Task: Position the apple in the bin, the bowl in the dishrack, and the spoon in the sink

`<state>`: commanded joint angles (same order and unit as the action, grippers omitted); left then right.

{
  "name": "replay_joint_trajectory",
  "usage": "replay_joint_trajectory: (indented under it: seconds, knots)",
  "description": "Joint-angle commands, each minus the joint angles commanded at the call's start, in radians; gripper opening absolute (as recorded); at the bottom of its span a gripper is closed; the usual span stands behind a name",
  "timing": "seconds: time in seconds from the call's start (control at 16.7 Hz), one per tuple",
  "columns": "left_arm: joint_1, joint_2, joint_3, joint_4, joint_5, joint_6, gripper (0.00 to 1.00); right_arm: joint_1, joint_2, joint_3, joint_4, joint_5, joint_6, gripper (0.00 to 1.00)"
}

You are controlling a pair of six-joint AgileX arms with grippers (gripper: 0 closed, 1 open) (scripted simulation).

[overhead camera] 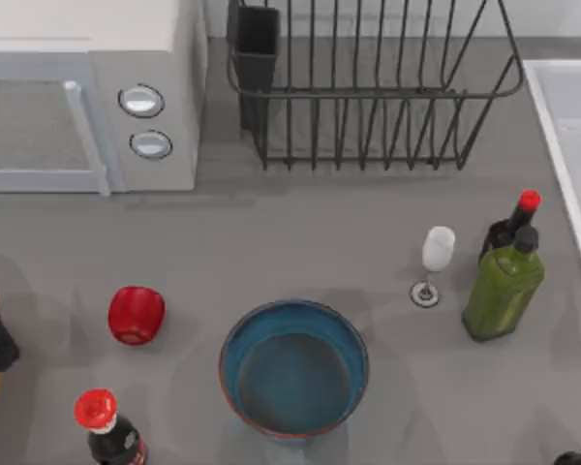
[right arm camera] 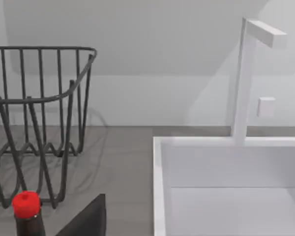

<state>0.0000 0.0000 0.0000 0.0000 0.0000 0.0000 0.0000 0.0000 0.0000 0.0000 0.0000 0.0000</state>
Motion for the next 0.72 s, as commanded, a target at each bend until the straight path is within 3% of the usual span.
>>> replay_joint_trajectory:
  seconds: [0.36,0.72]
  knots:
    - [-0.021,0.103,0.079,-0.064,0.018,-0.008,1.00,0.000,0.000,0.000,0.000,0.000,0.000,1.00]
    - [-0.088,0.556,0.370,-0.292,0.074,-0.039,1.00,0.000,0.000,0.000,0.000,0.000,0.000,1.00]
